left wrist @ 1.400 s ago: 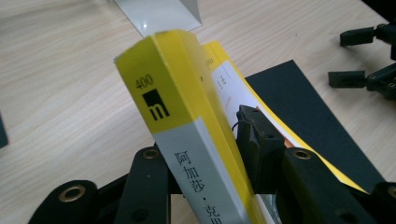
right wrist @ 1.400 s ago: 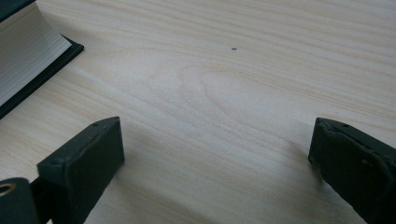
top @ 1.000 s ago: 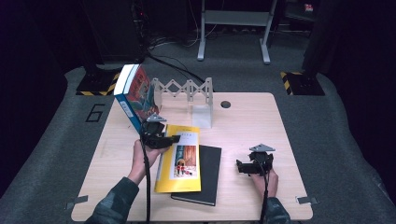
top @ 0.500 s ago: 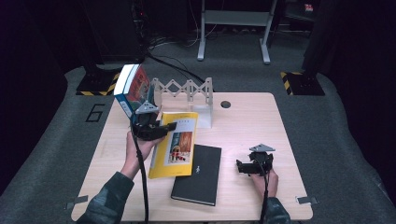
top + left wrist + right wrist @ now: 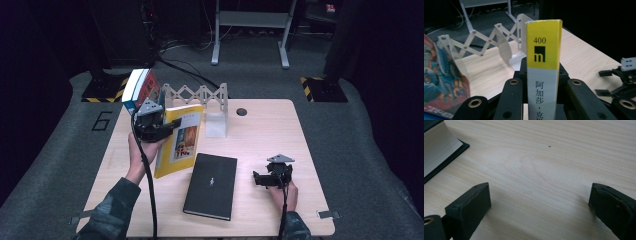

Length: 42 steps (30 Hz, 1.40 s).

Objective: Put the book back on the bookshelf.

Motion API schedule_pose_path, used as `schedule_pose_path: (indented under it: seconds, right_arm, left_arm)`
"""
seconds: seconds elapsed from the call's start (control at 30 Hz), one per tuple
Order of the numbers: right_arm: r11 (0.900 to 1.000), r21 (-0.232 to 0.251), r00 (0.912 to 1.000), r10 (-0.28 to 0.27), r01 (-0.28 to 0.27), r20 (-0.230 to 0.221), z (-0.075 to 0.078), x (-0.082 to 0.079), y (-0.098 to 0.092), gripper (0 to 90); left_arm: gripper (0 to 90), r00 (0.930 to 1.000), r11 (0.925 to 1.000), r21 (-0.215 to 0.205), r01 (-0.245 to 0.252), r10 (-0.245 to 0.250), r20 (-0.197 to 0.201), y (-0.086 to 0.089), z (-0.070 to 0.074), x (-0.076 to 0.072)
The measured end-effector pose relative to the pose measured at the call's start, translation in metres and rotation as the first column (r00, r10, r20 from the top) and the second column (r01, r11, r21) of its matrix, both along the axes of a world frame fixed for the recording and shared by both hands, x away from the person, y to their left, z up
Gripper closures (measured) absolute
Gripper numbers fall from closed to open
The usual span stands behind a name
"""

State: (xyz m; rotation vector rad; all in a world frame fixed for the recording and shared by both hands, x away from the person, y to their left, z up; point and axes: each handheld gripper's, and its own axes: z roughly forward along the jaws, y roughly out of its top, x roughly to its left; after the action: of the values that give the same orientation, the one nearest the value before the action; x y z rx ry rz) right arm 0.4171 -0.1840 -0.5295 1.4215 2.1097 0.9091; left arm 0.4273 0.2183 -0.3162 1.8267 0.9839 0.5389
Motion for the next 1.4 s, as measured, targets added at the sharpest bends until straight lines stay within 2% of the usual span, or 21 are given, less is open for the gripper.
schedule_pose_path:
  seconds: [0.17, 0.27, 0.4, 0.43, 0.63, 0.87, 1.17, 1.33, 1.37, 1.4]
  right_arm:
    - [1.000, 0.001, 1.0000, -0.001, 0.001, 0.000, 0.000, 0.000, 0.000, 3.8]
    - [1.000, 0.003, 1.0000, -0.005, 0.005, 0.003, 0.000, 0.000, 0.000, 4.1]
    - [1.000, 0.003, 1.0000, -0.005, 0.005, 0.003, 0.000, 0.000, 0.000, 4.2]
    - [1.000, 0.002, 1.0000, -0.005, 0.005, 0.004, 0.000, 0.000, 0.000, 4.2]
    - [1.000, 0.003, 1.0000, -0.006, 0.006, 0.005, 0.000, 0.000, 0.001, 4.5]
    - [1.000, 0.003, 1.0000, -0.002, 0.002, 0.005, 0.000, 0.000, 0.000, 4.7]
    - [1.000, 0.004, 1.0000, -0.003, 0.003, 0.007, 0.000, 0.000, 0.000, 5.1]
    - [1.000, 0.003, 1.0000, -0.002, 0.002, 0.008, 0.000, 0.000, 0.000, 5.2]
    - [1.000, 0.004, 1.0000, -0.002, 0.002, 0.008, 0.000, 0.000, 0.000, 5.3]
    - [1.000, 0.004, 1.0000, -0.001, 0.001, 0.008, 0.000, 0.000, 0.000, 5.6]
  left_arm:
    - [75.5, 0.9986, 0.9988, -0.021, -0.044, 0.045, 0.030, 0.008, -0.004, 0.008]
    - [75.5, 0.9950, 0.9958, -0.036, -0.084, 0.086, 0.050, 0.009, -0.008, 0.013]
    - [75.5, 0.9912, 0.9930, -0.021, -0.116, 0.117, 0.061, 0.012, -0.010, 0.018]
    - [75.5, 0.9894, 0.9915, -0.033, -0.126, 0.128, 0.069, 0.012, -0.012, 0.020]
    - [75.4, 0.9825, 0.9863, -0.017, -0.164, 0.165, 0.087, 0.013, -0.016, 0.029]
    - [75.5, 0.9742, 0.9804, -0.021, -0.196, 0.197, 0.110, 0.011, -0.020, 0.039]
    - [75.5, 0.9568, 0.9682, -0.047, -0.246, 0.250, 0.149, 0.009, -0.024, 0.055]
    - [75.5, 0.9453, 0.9583, -0.074, -0.276, 0.285, 0.159, 0.009, -0.028, 0.065]
    - [75.5, 0.9449, 0.9570, -0.079, -0.279, 0.288, 0.155, 0.010, -0.029, 0.067]
    - [75.5, 0.9410, 0.9547, -0.084, -0.286, 0.296, 0.164, 0.010, -0.030, 0.069]
